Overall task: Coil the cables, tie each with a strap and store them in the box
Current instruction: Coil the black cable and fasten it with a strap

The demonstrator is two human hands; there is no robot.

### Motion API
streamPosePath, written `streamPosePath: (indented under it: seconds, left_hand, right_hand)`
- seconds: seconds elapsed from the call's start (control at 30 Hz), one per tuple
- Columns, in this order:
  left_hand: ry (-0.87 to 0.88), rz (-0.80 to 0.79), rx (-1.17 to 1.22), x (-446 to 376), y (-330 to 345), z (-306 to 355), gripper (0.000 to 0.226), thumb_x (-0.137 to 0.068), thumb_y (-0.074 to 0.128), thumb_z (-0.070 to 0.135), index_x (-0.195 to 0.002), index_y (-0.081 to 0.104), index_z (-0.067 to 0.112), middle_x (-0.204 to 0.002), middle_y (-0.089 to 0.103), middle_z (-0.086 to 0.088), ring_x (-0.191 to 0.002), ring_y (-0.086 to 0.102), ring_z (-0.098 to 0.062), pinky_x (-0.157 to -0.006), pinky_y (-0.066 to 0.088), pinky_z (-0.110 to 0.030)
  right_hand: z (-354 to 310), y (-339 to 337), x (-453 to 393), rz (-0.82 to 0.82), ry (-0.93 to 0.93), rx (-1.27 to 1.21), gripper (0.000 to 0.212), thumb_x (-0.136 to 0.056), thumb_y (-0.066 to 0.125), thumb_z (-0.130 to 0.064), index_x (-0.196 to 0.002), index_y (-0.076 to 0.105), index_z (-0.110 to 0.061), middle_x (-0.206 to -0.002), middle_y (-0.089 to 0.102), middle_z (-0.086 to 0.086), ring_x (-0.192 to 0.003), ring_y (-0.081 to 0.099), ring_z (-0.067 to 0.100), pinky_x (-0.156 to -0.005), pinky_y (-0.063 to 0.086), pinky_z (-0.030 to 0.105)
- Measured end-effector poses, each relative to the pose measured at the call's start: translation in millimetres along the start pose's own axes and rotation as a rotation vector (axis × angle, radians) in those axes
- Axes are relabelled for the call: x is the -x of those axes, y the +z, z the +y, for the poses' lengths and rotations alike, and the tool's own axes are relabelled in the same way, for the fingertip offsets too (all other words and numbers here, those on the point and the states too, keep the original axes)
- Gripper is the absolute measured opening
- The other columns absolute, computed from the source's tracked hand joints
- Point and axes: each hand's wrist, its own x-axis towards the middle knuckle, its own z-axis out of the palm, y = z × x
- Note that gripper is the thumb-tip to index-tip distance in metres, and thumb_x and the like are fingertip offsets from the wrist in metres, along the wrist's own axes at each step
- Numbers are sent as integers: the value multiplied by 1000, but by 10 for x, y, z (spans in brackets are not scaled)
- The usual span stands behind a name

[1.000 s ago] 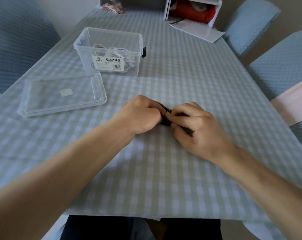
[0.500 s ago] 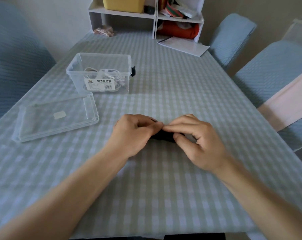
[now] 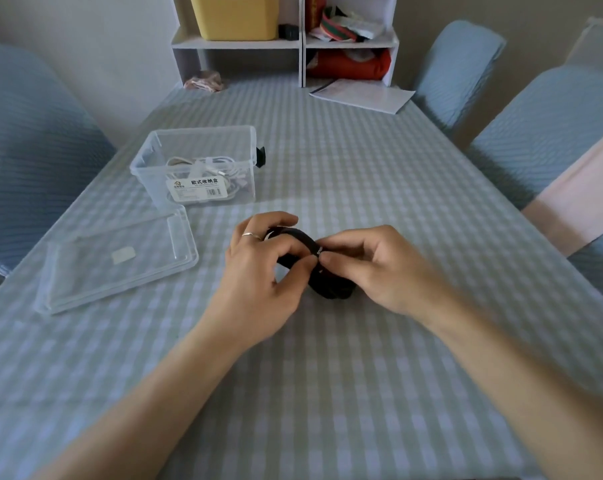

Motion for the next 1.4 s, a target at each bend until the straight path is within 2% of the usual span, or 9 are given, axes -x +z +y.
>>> streamPosePath:
  seconds: [0.1, 0.2, 0.37, 0.5, 0.7, 0.8, 0.93, 1.17, 1.4]
  left_hand:
    - [-120, -15, -10, -42, -36, 16, 14, -88, 68, 33, -76, 69, 39, -121, 52, 25, -134, 36, -5, -105, 30, -18]
    - [-242, -40, 152, -66, -46, 85, 18, -84, 76, 20, -72, 72, 33, -105, 56, 29, -122, 47, 10, -84, 26, 6]
    - [-319, 39, 508, -46, 6, 122, 13, -78, 77, 6, -72, 79, 17, -106, 68, 9, -101, 62, 7, -84, 43, -12]
    - [-316, 71, 602, -33, -7, 136, 13, -77, 75, -1, -71, 79, 9, -99, 70, -1, -96, 65, 0, -78, 46, -10]
    - [-235, -11, 365, -62, -26, 100, 23, -85, 73, 7, -75, 76, 27, -99, 68, 14, -98, 62, 3, -80, 43, -7]
    - [-185, 79, 313, -42, -30, 66, 28, -84, 73, 5, -84, 72, 32, -107, 67, 13, -104, 63, 0, -87, 48, -19]
    - [-326, 56, 507, -69, -107, 61, 21, -90, 70, 13, -104, 67, 27, -97, 74, 3, -85, 72, -14, -74, 54, -31]
    - [-437, -31, 675, -65, -130, 108, 8, -96, 62, 19, -100, 69, 16, -84, 74, -8, -60, 65, -24, -58, 53, -30]
    - [-196, 15, 145, -30, -97, 52, 27, -102, 45, 40, -87, 63, 25, -57, 60, 0, -45, 49, -3, -47, 36, -18]
  right_hand:
    - [-1, 84, 4, 60, -39, 11, 24, -96, 62, -11, -114, 74, -23, -101, 76, -10, -96, 70, 1, -92, 55, 28]
    - [-8, 89, 31, 92, -30, -11, 29, -98, 58, -8, -119, 70, -25, -107, 74, -14, -101, 67, -4, -97, 52, 25]
    - [-3, 68, 51, 43, -27, -86, 33, -102, 51, -9, -124, 67, -28, -114, 72, -16, -112, 63, -3, -104, 47, 26]
    - [31, 97, 50, -18, -23, -178, 28, -104, 48, -11, -117, 70, -24, -106, 75, -4, -105, 70, 11, -95, 53, 32]
    - [70, 136, 40, 52, 55, -326, 24, -104, 47, -9, -109, 70, -9, -93, 75, 12, -82, 75, 26, -68, 59, 30]
    - [82, 114, 43, 89, 69, -348, 23, -104, 47, -11, -107, 70, -9, -92, 75, 13, -78, 75, 28, -65, 60, 34]
    - [76, 82, 46, 109, 76, -350, 23, -103, 50, -15, -103, 70, -3, -88, 73, 20, -65, 72, 29, -57, 57, 33]
    - [74, 72, 70, 198, 84, -407, 12, -96, 63, -13, -101, 70, -4, -83, 70, 12, -60, 67, 22, -52, 54, 28]
    - [42, 104, 125, 236, 17, -367, 14, -91, 69, -10, -104, 74, -13, -87, 75, 8, -70, 71, 23, -66, 58, 31]
